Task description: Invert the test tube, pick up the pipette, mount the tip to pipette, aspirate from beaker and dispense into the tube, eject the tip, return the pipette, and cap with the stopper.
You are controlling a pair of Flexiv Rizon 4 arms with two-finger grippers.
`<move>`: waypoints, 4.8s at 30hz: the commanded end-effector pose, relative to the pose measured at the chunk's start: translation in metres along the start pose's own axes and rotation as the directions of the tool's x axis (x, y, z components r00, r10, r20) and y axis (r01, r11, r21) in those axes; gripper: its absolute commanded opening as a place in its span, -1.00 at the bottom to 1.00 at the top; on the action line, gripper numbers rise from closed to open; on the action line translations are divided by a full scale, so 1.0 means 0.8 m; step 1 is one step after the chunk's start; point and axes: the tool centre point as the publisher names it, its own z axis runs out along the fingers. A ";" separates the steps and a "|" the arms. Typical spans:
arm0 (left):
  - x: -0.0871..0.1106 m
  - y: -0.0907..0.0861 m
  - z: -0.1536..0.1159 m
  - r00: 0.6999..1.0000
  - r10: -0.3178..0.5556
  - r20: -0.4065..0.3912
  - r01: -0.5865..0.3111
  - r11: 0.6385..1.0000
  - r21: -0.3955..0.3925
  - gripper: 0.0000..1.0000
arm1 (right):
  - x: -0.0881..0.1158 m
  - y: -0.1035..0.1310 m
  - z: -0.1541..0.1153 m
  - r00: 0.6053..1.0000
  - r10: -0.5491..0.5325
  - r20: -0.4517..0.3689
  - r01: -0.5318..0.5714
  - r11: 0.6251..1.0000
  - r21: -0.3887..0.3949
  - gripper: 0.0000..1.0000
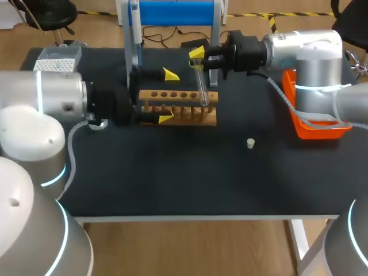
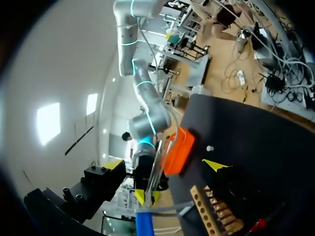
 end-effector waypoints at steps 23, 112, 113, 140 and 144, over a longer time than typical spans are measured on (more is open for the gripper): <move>0.014 0.020 0.053 0.915 0.288 0.283 -0.302 0.953 0.007 1.00 | 0.001 -0.001 -0.001 1.000 0.000 0.003 0.000 1.000 0.000 -1.00; -0.008 -0.017 0.119 0.960 0.216 0.179 -0.245 0.955 0.165 -0.04 | 0.001 -0.001 -0.001 1.000 0.000 0.003 0.000 1.000 0.000 -1.00; -0.008 -0.016 0.119 0.959 0.218 0.179 -0.247 0.955 0.164 -0.04 | 0.001 -0.001 -0.001 1.000 0.000 0.003 0.000 1.000 0.000 -1.00; -0.008 -0.015 0.116 0.951 0.234 0.204 -0.263 0.956 0.130 -1.00 | 0.001 -0.001 -0.001 1.000 0.000 0.003 0.000 1.000 0.000 1.00; -0.008 -0.015 0.116 0.951 0.234 0.204 -0.263 0.956 0.130 -1.00 | 0.001 -0.001 -0.001 1.000 0.000 0.003 0.000 1.000 0.000 1.00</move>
